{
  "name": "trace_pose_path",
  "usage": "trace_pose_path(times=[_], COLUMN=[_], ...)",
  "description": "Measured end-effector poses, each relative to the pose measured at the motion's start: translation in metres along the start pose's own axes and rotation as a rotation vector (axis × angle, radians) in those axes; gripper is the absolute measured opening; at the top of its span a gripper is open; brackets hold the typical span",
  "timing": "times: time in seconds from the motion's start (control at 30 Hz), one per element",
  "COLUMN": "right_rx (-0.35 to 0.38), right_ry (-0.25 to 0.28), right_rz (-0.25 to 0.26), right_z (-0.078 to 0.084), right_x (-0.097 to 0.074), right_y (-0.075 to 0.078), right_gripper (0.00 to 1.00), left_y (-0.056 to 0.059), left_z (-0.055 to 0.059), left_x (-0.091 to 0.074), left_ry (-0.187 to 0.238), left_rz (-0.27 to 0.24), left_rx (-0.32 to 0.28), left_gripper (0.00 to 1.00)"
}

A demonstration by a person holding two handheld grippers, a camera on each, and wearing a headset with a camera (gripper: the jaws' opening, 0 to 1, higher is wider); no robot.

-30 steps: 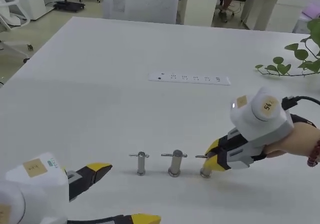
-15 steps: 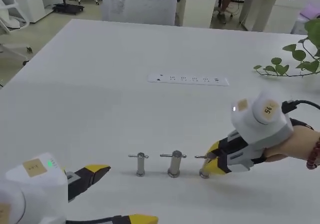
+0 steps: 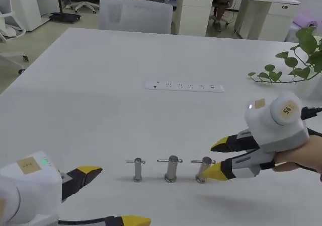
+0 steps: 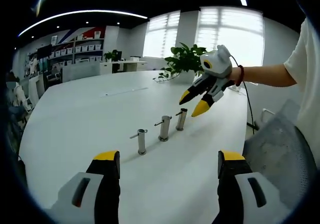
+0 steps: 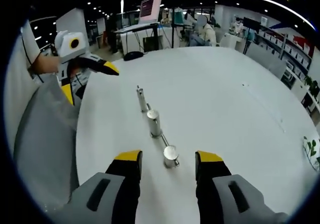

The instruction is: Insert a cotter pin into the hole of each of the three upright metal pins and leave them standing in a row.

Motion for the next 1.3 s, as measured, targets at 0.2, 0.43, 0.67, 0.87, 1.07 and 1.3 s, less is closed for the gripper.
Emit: trace_pose_path(times=[0.2, 0.43, 0.67, 0.87, 1.07, 1.3], right_rx=[0.05, 0.129, 0.223, 0.256, 0.269, 0.302], right_ry=[0.053, 0.128, 0.163, 0.171, 0.202, 0.266], right_rz=[0.04, 0.103, 0.15, 0.18, 0.212, 0.237], right_z=[-0.006, -0.008, 0.003, 0.014, 0.017, 0.016], right_x=[-0.019, -0.04, -0.053, -0.06, -0.064, -0.064], right_y=[-0.016, -0.04, -0.062, -0.076, -0.084, -0.09], right_gripper=[0.46, 0.57, 0.67, 0.73, 0.75, 0.76], left_y=[-0.002, -0.001, -0.001, 0.002, 0.0, 0.002], left_z=[-0.005, -0.013, -0.01, -0.006, -0.004, 0.001], left_x=[-0.01, -0.026, -0.041, -0.052, -0.057, -0.062], left_ry=[0.008, 0.023, 0.016, 0.016, 0.016, 0.006], left_rz=[-0.02, -0.048, -0.075, -0.099, -0.128, -0.151], left_rx=[0.007, -0.009, -0.005, -0.022, -0.038, -0.046], left_gripper=[0.81, 0.83, 0.83, 0.84, 0.85, 0.85])
Point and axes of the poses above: the centre of the closed fingertips' face, and the gripper's own axes: x roughly forward along the fingers, y roughly to its right, z roughly out of its underside, the point moved 3 cm from there along -x, roughly backward along the fingers, and after that the axes turned 1 degree about -z, right-handed, at the moved point
